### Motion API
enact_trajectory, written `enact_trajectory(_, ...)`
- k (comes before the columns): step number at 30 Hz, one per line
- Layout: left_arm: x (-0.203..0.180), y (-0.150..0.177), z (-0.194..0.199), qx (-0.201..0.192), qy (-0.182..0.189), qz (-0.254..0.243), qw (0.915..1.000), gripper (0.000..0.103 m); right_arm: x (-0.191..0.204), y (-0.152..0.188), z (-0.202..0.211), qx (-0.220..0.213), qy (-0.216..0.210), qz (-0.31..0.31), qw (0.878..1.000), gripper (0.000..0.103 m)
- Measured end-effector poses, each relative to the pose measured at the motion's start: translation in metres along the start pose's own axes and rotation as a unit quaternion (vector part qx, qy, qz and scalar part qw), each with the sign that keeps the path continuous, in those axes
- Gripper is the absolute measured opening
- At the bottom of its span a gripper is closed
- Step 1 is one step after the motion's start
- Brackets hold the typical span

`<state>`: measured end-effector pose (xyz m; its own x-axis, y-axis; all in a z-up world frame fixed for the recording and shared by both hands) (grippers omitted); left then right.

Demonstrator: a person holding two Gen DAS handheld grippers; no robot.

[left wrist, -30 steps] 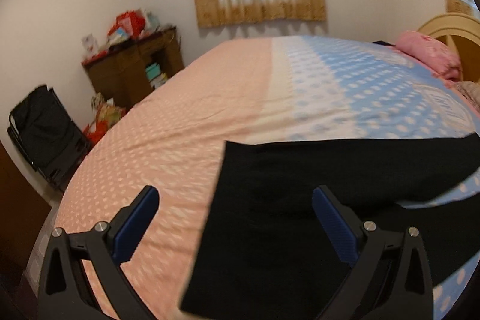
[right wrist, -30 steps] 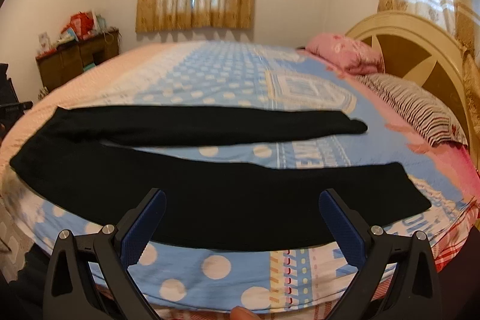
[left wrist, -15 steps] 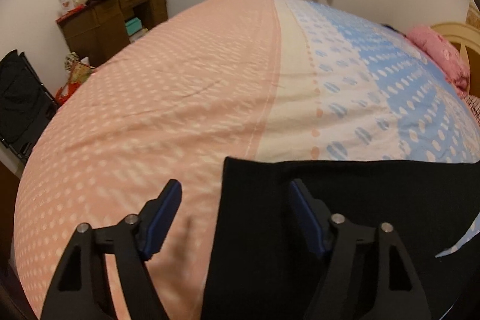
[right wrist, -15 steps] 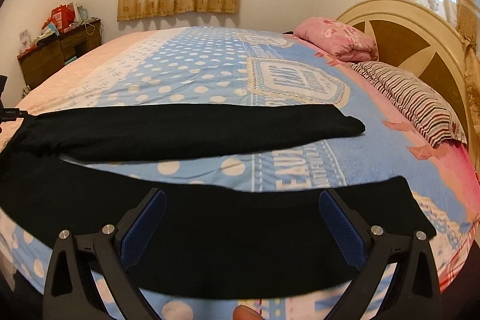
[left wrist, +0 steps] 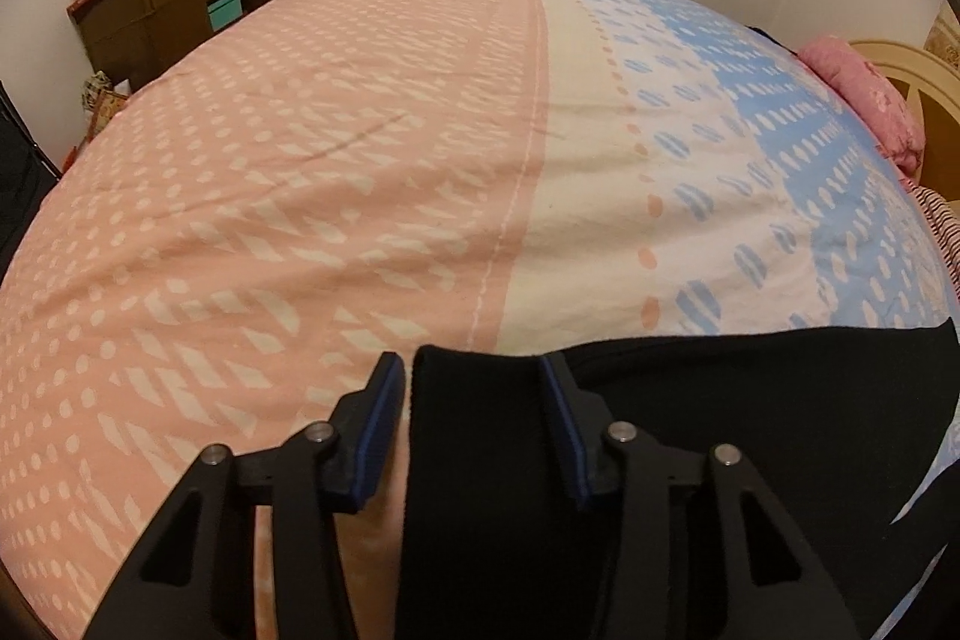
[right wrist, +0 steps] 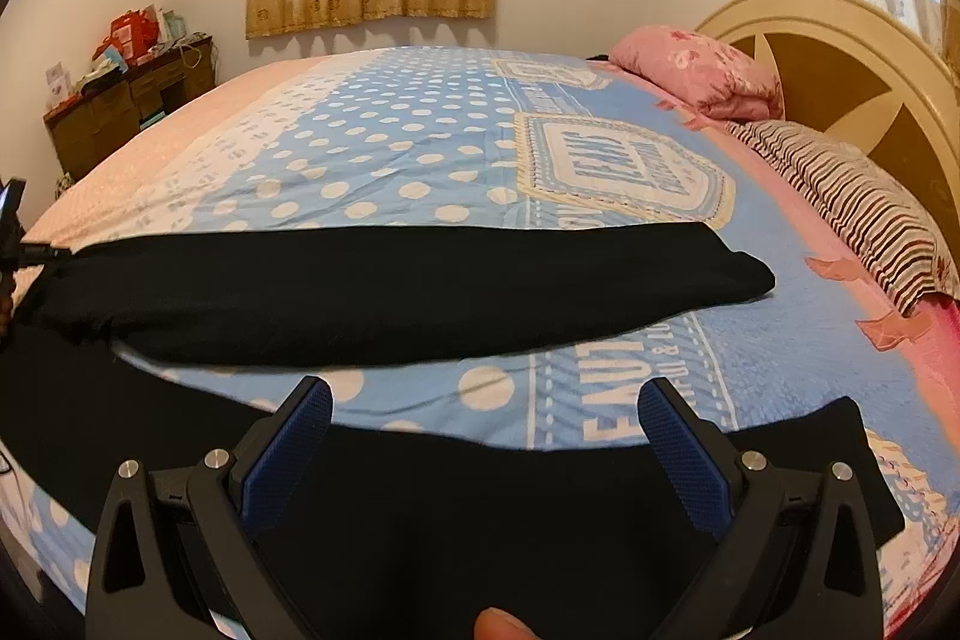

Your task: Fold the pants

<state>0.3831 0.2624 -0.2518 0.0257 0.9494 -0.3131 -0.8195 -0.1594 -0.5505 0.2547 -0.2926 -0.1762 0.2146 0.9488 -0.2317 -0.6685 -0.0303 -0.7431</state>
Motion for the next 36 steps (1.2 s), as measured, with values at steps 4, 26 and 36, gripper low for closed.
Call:
enact_trajectory(4, -0.001, -0.003, 0.003, -0.007, 0.001, -0.002, 1.0000, 0.036, -0.013, -0.007, -0.009, 0.008, 0.000, -0.029, 1.000, 0.102)
enact_trajectory(26, -0.009, -0.006, -0.001, -0.007, -0.011, -0.032, 0.9994, 0.018, -0.158, -0.055, -0.116, 0.093, 0.037, -0.138, 0.985, 0.082)
enact_trajectory(36, 0.000, -0.006, -0.005, -0.002, -0.038, -0.025, 0.9989, 0.040, -0.187, -0.086, -0.213, 0.130, 0.035, -0.128, 0.983, 0.082)
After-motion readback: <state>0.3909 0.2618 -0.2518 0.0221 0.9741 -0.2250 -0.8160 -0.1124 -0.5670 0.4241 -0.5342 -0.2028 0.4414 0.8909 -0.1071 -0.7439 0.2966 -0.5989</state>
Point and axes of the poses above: each gripper's, at about its wrist camera, not at the fingertips, and z roughly against the way its jaws point, x to its left, y to its underside, the point moved 10 cm from there along -z, roughly the way its jaws point, and after that the axes turned 14 degrees about y, right-handed, at the moved point
